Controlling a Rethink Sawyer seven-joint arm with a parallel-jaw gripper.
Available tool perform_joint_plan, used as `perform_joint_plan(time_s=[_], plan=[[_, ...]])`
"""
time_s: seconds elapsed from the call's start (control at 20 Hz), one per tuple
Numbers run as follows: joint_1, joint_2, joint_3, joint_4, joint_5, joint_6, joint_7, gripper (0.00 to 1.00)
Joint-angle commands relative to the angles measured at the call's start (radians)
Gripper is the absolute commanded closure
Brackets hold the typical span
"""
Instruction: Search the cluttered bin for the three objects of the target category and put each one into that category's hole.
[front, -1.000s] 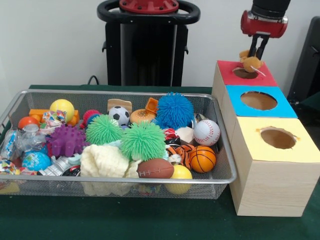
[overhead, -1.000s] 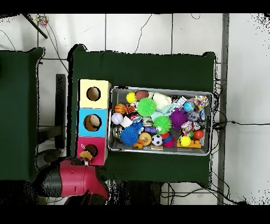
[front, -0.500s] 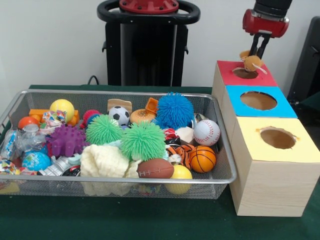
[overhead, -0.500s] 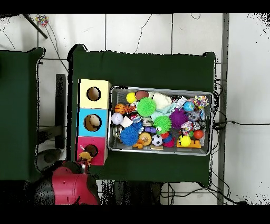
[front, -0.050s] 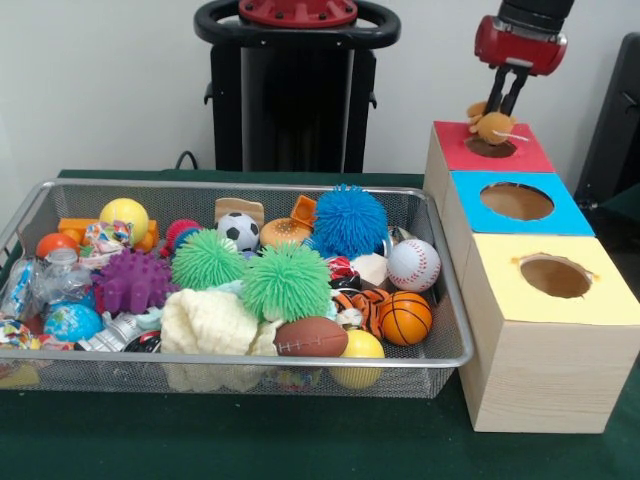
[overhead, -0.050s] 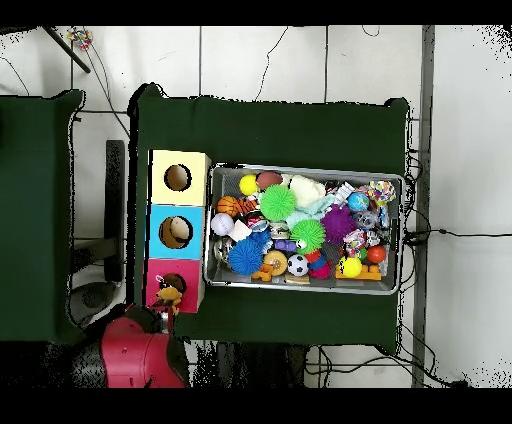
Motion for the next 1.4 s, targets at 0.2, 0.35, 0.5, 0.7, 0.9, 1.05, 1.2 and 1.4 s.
perform_joint_plan(time_s=[0.2, 0.35, 0.5, 0.7, 0.9, 1.05, 1.2, 1.4], plan=[[-0.032, 0.09, -0.021, -0.098, -0.005, 0.017, 0.185, 1.0], [-0.028, 0.1, -0.026, -0.113, 0.0, 0.03, 0.187, 1.0], [-0.034, 0.1, -0.016, -0.122, 0.008, 0.05, 0.187, 1.0], [-0.052, 0.093, 0.018, -0.129, 0.02, 0.095, 0.179, 1.0], [-0.073, 0.081, 0.059, -0.128, 0.033, 0.128, 0.172, 1.0], [-0.091, 0.063, 0.096, -0.114, 0.044, 0.153, 0.168, 1.0], [-0.12, 0.036, 0.146, -0.084, 0.061, 0.186, 0.172, 0.0], [-0.166, 0.003, 0.204, -0.048, 0.065, 0.189, 0.128, 0.0]])
